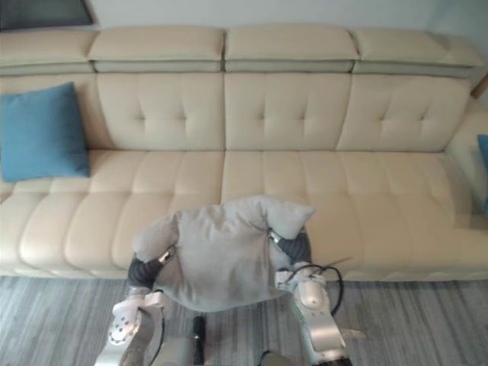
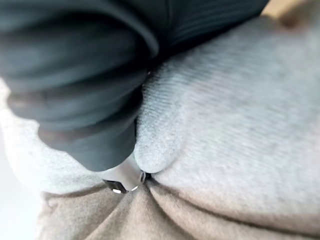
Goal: Pick up cushions and gather them together orderly.
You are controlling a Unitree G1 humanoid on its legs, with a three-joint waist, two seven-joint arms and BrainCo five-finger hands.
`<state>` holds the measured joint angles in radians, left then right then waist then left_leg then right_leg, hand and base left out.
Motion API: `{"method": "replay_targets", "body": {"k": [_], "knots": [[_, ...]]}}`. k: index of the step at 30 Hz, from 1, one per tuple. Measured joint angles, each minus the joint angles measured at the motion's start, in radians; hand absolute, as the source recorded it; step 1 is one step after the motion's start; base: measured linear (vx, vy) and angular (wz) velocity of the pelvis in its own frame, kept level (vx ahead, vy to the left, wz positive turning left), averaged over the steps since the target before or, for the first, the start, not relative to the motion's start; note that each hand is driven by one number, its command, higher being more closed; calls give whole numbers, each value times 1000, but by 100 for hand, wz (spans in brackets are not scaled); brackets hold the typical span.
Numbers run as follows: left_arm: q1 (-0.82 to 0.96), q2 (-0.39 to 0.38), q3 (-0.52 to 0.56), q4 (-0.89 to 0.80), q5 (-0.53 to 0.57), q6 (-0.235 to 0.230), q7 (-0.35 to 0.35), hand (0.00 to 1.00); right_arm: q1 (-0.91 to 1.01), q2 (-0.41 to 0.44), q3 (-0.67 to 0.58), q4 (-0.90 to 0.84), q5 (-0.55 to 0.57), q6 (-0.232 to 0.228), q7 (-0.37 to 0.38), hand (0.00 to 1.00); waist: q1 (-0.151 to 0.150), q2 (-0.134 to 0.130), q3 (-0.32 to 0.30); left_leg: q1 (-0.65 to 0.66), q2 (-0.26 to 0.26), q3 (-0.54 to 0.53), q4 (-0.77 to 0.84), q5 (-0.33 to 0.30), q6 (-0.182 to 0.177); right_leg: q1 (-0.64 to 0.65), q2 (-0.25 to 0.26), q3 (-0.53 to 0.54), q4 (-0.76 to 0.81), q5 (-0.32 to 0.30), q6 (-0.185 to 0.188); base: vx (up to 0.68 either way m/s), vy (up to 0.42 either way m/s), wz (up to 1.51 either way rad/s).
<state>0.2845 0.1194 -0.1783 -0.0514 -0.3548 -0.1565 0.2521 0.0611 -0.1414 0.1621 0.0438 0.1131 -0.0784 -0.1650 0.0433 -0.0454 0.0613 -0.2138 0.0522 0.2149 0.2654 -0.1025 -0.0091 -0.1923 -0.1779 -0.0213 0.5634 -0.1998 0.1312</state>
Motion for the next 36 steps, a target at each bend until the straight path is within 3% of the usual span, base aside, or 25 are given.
{"method": "replay_targets", "body": {"k": [2, 4, 6, 7, 8, 9, 10, 12, 15, 18, 27, 36], "knots": [[0, 21, 3, 1, 1, 2, 0, 100, -51, 12, 1, 66, -22, 0, 1, 100, -22, 8, 5, 110, -4, 16, -44, -13, 22, -71, -28, -20, 234, 46, -24, 265, 171, -22], [-8, 25, 21, 1, 5, -5, 1, 100, -99, 15, 12, 102, -35, -1, 1, 100, -34, 14, 6, 184, -1, 21, -89, -15, 24, -118, -22, -45, 303, 15, -59, 261, 91, -7], [-46, 31, 39, 0, 8, -6, 7, 100, -145, 11, 18, 105, -35, -1, 1, 100, -38, 10, 4, 201, 6, 20, -121, -16, 21, -168, 7, -56, 194, -12, -67, 174, -43, 2], [-64, 37, 47, 1, 8, -6, 10, 100, -169, 3, 19, 106, -34, -1, 1, 100, -39, 11, 5, 200, 16, 19, -122, -16, 17, -171, 47, -26, 48, -7, -67, 142, -104, 10], [-76, 51, 49, -1, 8, -7, 10, 100, -179, 8, 18, 101, -33, -3, 1, 100, -44, -4, -3, 199, 8, 9, -117, -23, -3, -126, 91, 50, -190, 76, -57, 143, -113, 29], [-83, 63, 49, -1, 8, -8, 9, 100, -177, 12, 18, 97, -32, -9, 1, 100, -53, -18, -2, 200, -11, -14, -109, -37, -22, -112, 85, 82, -252, 162, -71, 166, -163, 49], [-103, 64, 49, 15, 9, -5, 7, 100, -175, 4, 13, 100, -32, -16, 1, 100, -60, -45, 7, 216, -40, -36, -91, -67, -38, -100, 65, 85, -244, 151, -71, 136, -133, 34], [-100, 20, 38, 24, 15, 1, 6, 100, -152, -23, 7, 101, -29, -12, 1, 100, -51, 19, 6, 197, 14, -61, -54, -101, -53, -46, 104, 50, -321, 163, -84, 137, -101, 17], [-101, 6, 29, 24, 32, 3, 0, 100, -126, -27, -7, 98, -24, -11, 3, 100, -51, 42, 1, 205, 62, -91, -91, -90, -79, 21, 152, 15, -447, 215, -110, 165, -87, 20], [-106, 7, 22, 24, 41, 10, -3, 100, -124, -27, -26, 77, -23, -9, 11, 100, -52, 41, 0, 218, 66, -94, -126, -72, -84, 38, 160, 8, -477, 221, -114, 132, -33, 8], [-226, 52, 59, 47, 50, 7, 34, 100, -197, -6, -29, 58, 24, -9, 13, 100, -43, 41, -10, 169, 41, -141, -161, -30, -78, 62, 140, -1, -649, 326, -121, -23, 20, 11], [-641, 147, 106, 198, 50, -6, 186, 100, -495, 33, -5, 130, 133, -27, -99, 100, -19, 34, 17, -37, 39, -122, -176, 50, -103, -154, 127, 5, -652, 412, -135, -157, -47, 1]]}}
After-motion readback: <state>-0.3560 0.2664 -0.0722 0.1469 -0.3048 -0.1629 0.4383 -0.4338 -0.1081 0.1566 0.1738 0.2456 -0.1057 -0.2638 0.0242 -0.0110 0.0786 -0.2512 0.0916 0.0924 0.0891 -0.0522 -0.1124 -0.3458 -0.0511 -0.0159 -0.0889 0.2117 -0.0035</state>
